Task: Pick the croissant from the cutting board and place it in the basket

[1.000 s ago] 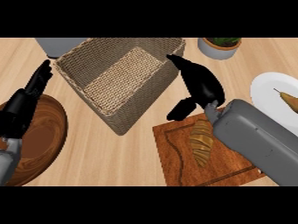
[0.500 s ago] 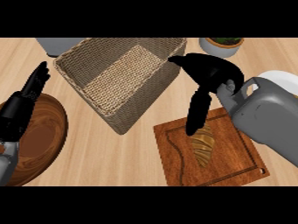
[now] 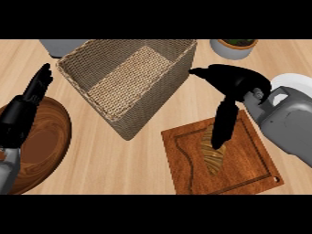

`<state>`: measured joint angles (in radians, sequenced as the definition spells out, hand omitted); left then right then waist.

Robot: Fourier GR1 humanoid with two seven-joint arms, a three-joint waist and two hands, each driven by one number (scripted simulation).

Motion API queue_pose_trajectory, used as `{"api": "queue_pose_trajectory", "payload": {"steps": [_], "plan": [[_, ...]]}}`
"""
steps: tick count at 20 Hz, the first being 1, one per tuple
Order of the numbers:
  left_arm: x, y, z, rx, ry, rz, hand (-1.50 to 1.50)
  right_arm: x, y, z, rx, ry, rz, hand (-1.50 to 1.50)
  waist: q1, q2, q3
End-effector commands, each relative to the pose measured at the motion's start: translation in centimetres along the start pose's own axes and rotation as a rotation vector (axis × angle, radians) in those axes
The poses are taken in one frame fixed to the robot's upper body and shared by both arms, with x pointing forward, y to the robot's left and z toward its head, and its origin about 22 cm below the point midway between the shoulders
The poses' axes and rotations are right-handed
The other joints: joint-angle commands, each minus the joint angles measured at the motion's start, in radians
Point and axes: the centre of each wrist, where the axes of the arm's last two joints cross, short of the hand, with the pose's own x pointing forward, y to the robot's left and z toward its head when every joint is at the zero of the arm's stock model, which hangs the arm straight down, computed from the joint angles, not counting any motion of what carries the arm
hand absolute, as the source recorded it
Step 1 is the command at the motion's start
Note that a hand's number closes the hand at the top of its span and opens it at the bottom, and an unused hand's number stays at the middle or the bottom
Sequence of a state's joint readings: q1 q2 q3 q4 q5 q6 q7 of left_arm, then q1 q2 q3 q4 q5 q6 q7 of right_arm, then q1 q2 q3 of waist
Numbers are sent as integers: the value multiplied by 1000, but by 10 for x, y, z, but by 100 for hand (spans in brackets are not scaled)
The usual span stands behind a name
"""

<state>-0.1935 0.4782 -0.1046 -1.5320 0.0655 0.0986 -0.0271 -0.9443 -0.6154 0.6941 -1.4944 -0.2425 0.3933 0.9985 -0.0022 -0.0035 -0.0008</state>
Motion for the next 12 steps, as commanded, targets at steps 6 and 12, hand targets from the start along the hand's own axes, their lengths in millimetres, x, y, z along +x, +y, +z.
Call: {"api": "queue_pose_trajectory", "payload": {"steps": [6,12], "plan": [[12,-4,-3,-14,-31,1,0,-14,27,-46,140,167,96,-150,22,6,1],[5,-13,-4,-6,1,-4,0,-26,57,-48,139,170,113,-150,5,3,1]]}}
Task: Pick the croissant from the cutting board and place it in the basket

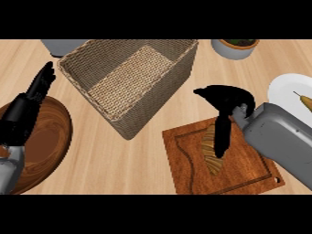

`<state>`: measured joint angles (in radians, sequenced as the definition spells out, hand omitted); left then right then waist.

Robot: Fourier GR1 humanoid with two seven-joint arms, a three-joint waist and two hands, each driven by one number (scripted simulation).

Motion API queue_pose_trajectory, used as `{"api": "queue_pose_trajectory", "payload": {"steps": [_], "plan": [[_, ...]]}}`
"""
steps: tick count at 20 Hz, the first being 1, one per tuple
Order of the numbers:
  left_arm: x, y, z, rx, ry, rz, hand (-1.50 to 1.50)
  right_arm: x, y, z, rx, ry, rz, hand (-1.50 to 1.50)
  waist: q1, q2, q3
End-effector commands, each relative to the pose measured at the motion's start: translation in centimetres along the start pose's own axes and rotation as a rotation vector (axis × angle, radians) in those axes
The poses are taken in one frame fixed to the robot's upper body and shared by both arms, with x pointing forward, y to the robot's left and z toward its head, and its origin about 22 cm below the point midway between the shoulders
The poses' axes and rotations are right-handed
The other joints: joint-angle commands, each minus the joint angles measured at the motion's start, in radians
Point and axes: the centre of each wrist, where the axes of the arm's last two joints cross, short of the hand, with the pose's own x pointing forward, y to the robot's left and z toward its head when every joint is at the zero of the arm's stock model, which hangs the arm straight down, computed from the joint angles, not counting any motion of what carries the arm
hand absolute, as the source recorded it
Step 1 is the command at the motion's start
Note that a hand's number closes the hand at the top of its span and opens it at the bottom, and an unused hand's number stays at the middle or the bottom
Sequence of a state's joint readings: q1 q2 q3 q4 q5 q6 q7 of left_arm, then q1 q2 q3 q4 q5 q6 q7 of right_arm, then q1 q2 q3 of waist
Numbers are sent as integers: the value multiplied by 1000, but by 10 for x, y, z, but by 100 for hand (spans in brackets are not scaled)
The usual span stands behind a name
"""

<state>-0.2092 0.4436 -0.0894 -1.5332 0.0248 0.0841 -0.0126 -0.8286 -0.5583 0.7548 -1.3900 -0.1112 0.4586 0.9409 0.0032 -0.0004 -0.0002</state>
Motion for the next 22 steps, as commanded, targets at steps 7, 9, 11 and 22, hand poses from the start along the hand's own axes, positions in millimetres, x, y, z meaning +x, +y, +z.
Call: {"api": "queue_pose_trajectory", "payload": {"steps": [7,9,11,22], "plan": [[-6,26,8,-2,-3,-7,0,-13,49,-10,-4,68,21,-150,-3,-1,0],[-10,3,23,-4,7,15,0,-34,52,-17,-23,56,12,-150,0,-1,0],[-3,2,-8,-4,6,19,0,-8,53,-22,-35,44,26,-150,-3,1,0],[-7,-10,5,-1,-2,6,0,-22,64,-37,-54,52,1,-150,0,1,0]]}}
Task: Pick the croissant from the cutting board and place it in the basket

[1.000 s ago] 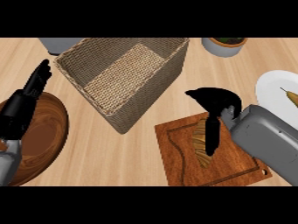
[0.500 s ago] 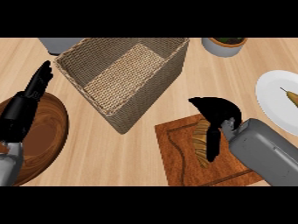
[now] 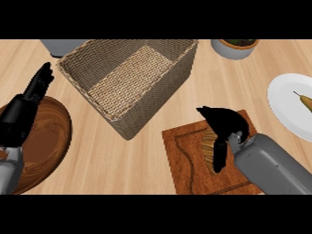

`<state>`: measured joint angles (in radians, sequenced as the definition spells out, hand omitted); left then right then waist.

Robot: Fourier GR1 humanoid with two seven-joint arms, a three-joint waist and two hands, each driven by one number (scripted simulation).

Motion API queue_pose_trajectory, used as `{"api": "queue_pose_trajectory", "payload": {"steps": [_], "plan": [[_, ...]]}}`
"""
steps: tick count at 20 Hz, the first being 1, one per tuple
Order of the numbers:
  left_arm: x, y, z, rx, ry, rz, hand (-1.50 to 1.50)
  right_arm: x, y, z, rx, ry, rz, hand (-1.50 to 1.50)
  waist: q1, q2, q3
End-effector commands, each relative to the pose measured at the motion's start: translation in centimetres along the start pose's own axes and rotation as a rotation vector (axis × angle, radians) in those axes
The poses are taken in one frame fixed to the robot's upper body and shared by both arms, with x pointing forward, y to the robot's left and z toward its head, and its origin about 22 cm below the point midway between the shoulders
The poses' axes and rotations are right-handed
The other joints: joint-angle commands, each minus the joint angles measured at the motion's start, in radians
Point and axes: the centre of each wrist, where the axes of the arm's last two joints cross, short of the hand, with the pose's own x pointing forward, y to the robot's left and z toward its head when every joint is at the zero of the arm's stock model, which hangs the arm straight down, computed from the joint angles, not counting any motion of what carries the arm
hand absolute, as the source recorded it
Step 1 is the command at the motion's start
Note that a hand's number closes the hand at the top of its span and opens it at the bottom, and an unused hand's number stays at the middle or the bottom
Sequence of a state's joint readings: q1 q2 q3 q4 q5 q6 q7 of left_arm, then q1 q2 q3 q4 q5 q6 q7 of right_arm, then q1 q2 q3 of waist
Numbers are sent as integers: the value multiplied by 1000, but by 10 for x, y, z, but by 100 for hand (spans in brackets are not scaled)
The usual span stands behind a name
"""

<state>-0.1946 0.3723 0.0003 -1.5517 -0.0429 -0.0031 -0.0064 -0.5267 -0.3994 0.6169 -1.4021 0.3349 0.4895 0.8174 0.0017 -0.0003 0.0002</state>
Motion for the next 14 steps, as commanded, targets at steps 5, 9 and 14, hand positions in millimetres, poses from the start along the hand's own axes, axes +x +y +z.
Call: {"api": "queue_pose_trajectory", "payload": {"steps": [5,9,14], "plan": [[-3,7,-8,19,4,-5,0,-6,15,-3,9,5,-6,-150,-1,0,0],[-3,13,3,-15,1,-17,0,-15,23,-12,45,27,5,-150,1,0,0],[3,11,-7,2,-5,7,0,-27,47,-11,34,49,-3,-150,-4,0,0]]}}
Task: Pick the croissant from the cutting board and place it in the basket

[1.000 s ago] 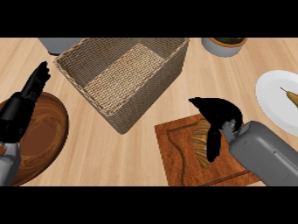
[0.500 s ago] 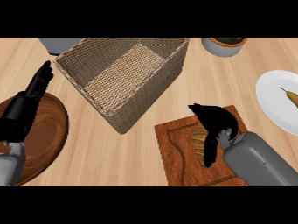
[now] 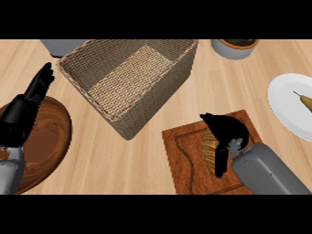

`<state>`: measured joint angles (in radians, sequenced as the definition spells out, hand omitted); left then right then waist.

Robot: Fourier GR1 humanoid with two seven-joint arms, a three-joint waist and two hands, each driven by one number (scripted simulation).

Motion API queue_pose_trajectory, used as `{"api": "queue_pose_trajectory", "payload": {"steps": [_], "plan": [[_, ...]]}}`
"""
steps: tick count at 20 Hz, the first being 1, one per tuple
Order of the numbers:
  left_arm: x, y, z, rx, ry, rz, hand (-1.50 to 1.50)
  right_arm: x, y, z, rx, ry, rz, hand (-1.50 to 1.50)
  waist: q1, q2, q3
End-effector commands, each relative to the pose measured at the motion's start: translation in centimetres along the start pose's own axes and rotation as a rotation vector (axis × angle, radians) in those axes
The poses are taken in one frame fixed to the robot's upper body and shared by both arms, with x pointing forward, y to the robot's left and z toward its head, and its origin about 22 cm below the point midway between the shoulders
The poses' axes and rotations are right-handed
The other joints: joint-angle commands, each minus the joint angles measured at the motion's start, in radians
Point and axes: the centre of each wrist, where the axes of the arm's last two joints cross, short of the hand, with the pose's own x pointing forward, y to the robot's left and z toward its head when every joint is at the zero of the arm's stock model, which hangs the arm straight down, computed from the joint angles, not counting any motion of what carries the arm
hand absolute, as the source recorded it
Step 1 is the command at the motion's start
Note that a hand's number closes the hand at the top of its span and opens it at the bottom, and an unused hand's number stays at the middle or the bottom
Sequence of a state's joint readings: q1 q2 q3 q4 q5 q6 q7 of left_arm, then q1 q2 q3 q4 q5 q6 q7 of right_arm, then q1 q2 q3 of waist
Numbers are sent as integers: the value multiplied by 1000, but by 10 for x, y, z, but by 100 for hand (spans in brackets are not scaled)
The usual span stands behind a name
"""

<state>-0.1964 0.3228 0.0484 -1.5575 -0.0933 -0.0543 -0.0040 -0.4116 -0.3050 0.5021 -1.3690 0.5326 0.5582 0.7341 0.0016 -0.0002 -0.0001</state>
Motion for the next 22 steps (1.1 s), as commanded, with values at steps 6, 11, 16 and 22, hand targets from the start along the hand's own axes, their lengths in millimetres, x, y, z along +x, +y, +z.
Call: {"api": "queue_pose_trajectory", "payload": {"steps": [6,11,16,22], "plan": [[19,-3,4,8,-18,-16,0,-23,14,-12,13,10,-15,-150,1,-1,0],[0,14,-5,2,-11,2,0,-6,26,-19,10,-9,-73,150,-1,0,0],[2,1,-7,2,10,-7,0,-23,41,-32,-13,-48,24,150,1,1,0],[-2,6,3,-5,3,0,0,-6,31,-36,-129,41,21,150,2,0,0]]}}
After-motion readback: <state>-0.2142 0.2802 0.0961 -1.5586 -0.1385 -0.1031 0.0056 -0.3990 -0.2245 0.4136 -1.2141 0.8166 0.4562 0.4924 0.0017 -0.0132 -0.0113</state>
